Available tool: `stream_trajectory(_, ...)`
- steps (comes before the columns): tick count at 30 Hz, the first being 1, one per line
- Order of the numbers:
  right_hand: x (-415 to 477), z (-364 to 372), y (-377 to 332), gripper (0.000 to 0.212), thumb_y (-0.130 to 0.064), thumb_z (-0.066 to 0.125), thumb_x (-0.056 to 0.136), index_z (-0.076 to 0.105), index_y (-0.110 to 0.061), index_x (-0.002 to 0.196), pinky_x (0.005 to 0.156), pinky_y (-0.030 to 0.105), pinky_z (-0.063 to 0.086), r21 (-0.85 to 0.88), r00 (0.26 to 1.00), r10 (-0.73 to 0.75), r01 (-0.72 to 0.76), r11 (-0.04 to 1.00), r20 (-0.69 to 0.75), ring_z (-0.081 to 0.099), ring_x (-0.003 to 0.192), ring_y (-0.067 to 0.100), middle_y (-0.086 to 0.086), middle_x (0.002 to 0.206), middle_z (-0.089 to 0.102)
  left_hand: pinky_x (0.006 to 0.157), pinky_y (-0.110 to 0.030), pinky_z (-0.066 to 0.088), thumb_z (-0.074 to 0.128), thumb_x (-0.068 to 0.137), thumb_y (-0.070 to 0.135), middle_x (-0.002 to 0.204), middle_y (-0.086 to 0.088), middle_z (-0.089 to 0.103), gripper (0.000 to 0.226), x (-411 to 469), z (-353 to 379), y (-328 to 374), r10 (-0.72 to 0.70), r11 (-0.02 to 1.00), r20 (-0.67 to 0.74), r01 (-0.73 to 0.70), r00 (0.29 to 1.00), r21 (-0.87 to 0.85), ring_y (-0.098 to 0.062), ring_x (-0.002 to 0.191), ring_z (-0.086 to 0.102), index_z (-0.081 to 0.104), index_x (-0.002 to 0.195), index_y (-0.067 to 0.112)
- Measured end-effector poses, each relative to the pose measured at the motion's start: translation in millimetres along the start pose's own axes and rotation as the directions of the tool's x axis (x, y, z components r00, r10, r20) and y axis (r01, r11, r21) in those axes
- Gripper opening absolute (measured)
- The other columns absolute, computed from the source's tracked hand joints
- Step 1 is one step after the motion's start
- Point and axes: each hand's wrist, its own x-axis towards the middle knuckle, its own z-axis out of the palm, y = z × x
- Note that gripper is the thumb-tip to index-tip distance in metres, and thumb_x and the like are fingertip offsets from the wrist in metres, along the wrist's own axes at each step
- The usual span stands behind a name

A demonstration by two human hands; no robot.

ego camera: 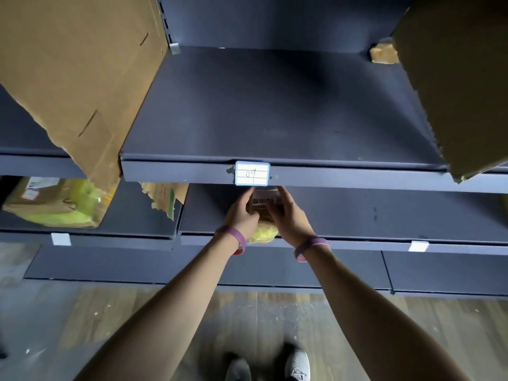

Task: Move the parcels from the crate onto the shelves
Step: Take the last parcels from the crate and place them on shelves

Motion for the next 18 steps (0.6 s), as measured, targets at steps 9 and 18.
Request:
stream_trajectory(9,-73,2,23,0.06,-0.025,0.051,0.099,0.023,-0.027,0.152,0.112,0.027,0.029,-0.245,0.976,-0.217,0.21,0.946,0.001,0.018,0.149,0.017,0.002,0.159,0.025,0.108,-0.009,0.022,0.048,0.089,-0.005,0.148,0.001,0.037,0.06,-75,1,-25,0.219,0.955,-0.029,-0.208,0.975,0.212,-0.012,0.136,0.035,0.037,0.143,0.018)
stream_trajectory(18,-78,7,24,0.064,-0.021,0.046,0.101,0.01,-0.029,0.154,0.115,0.036,0.033,-0.362,0.975,-0.198,0.223,0.905,0.104,0.015,0.149,0.019,0.001,0.163,0.009,0.1,-0.013,0.031,0.051,0.091,0.005,0.155,0.009,0.022,0.068,-79,9,-33,0.18,0.921,0.037,-0.182,0.983,0.343,-0.011,0.14,0.03,0.024,0.147,0.03)
